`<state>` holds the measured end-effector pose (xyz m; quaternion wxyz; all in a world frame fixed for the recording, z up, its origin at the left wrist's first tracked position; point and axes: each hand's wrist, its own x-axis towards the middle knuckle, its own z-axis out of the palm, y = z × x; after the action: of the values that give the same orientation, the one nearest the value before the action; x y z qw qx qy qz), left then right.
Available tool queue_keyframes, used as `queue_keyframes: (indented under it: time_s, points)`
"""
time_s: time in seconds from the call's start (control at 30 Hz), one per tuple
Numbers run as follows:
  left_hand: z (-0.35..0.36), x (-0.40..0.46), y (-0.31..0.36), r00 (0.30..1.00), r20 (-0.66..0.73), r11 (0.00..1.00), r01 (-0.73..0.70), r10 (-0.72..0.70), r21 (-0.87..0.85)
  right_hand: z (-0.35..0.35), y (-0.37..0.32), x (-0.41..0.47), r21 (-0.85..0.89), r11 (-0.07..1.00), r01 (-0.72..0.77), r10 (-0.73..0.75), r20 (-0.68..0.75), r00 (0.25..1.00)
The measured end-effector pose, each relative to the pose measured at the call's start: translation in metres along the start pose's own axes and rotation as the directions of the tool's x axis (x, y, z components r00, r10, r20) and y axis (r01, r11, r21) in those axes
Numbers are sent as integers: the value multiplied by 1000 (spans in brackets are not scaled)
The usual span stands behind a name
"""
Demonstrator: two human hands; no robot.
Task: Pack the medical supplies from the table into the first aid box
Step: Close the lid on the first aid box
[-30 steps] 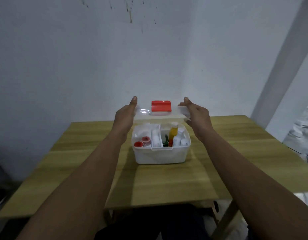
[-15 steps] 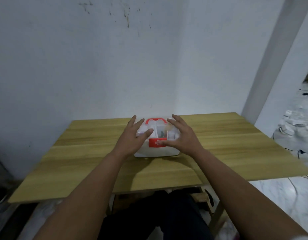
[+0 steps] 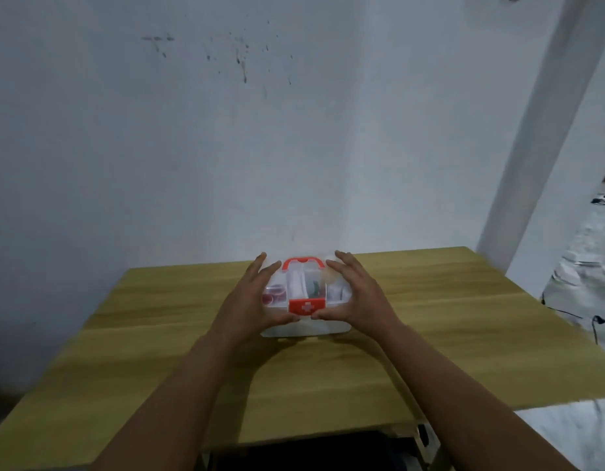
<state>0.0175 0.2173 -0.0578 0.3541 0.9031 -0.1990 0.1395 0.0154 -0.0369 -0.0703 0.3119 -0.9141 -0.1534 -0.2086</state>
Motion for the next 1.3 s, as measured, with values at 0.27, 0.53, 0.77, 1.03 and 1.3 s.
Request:
queue_keyframes:
  time_s: [0.27,0.53,0.77,1.03,1.3]
  points:
    - [19,65,-24,998,-57,1000,1,0,21,17,36,63,36,999,24,-23,-18,1000]
    - [29,121,-52,997,-70,999,-13,16,44,39,66,114,70,997,40,-35,-60,998]
    - [33,136,-66,996,-84,997,-33,39,74,49,77,128,77,993,85,-75,-127,989]
    - [40,134,-73,985,-150,995,-74,82,63,55,82,129,48,988,149,-137,-205,969]
    - [25,134,-59,999,-30,994,21,-18,104,37,68,128,-12,999,42,-43,-68,997]
